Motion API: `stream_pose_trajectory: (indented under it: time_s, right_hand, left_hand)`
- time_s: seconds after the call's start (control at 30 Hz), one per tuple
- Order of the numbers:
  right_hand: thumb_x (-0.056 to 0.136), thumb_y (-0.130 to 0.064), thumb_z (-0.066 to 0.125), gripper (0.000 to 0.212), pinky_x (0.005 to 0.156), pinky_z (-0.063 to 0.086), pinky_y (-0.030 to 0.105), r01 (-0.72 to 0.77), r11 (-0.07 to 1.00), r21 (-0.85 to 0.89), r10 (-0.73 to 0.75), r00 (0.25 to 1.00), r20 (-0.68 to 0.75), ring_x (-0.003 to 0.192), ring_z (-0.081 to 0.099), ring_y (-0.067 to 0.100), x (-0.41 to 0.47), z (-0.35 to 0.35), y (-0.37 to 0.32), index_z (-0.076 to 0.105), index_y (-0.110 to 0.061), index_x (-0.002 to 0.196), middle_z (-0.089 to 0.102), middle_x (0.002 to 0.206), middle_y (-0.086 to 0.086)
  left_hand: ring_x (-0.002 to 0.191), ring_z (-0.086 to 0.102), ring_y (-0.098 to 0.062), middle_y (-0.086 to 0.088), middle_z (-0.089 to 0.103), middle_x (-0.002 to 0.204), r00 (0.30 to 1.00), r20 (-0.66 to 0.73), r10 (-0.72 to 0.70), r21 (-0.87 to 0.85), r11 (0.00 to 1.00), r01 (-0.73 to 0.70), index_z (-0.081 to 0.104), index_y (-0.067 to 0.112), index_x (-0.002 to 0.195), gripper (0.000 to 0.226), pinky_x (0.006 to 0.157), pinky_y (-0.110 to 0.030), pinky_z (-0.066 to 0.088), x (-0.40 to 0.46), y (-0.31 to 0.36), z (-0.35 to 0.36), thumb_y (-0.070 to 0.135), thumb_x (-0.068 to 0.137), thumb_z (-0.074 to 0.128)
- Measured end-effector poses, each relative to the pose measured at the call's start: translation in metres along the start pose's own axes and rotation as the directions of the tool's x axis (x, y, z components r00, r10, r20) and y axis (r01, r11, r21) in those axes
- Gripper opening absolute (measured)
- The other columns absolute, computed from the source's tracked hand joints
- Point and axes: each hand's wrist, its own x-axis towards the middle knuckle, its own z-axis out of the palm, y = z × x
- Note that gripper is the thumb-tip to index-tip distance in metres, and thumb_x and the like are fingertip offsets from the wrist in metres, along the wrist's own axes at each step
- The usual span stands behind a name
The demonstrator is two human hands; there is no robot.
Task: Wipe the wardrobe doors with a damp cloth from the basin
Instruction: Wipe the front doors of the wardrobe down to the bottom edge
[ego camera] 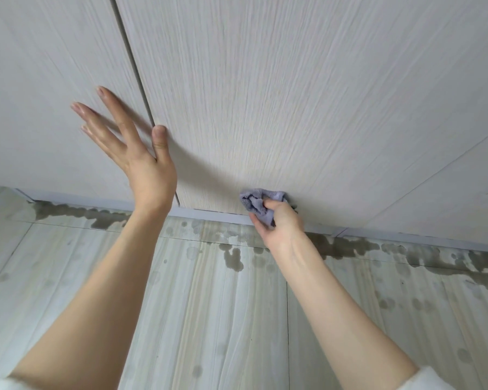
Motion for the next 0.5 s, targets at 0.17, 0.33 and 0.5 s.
stream_pose_trajectory:
  time_s: [0.17, 0.33, 0.5]
  right_hand:
    - [0.087, 0.012, 0.050, 0.019, 0.082, 0.051, 0.032, -0.125, 0.989, -0.074, 0.124, 0.992, -0.025, 0.101, 0.063, 0.026, 0.008, 0.004, 0.028, 0.052, -0.005, 0.094, 0.066, 0.102, 0.012]
    - [0.079, 0.011, 0.063, 0.025, 0.055, 0.057, 0.029, -0.083, 0.997, 0.002, 0.083, 0.996, 0.023, 0.074, 0.063, 0.019, -0.002, 0.021, 0.036, 0.058, -0.005, 0.097, 0.063, 0.083, 0.009]
    - [0.084, 0.009, 0.056, 0.021, 0.080, 0.054, 0.037, -0.104, 0.991, -0.088, 0.110, 0.991, 0.073, 0.093, 0.062, 0.026, -0.002, 0.043, 0.049, 0.050, -0.010, 0.078, 0.062, 0.088, 0.009]
  left_hand:
    - [0.134, -0.008, -0.060, -0.048, -0.006, 0.141, 1.000, 0.011, -0.012, -0.007, 1.000, 0.012, 0.010, -0.019, 0.140, 0.070, 0.112, -0.050, -0.007, 0.001, -0.002, -0.002, 0.025, 0.093, 0.040]
    - [0.135, -0.006, -0.059, -0.047, -0.003, 0.142, 1.000, 0.007, -0.006, -0.013, 1.000, 0.006, 0.013, -0.018, 0.140, 0.067, 0.113, -0.048, -0.007, 0.000, -0.003, -0.001, 0.022, 0.094, 0.043]
    - [0.137, -0.004, -0.056, -0.044, -0.001, 0.144, 1.000, -0.007, -0.010, -0.007, 1.000, 0.010, 0.015, -0.015, 0.141, 0.067, 0.114, -0.049, -0.006, -0.001, -0.006, -0.001, 0.017, 0.094, 0.050]
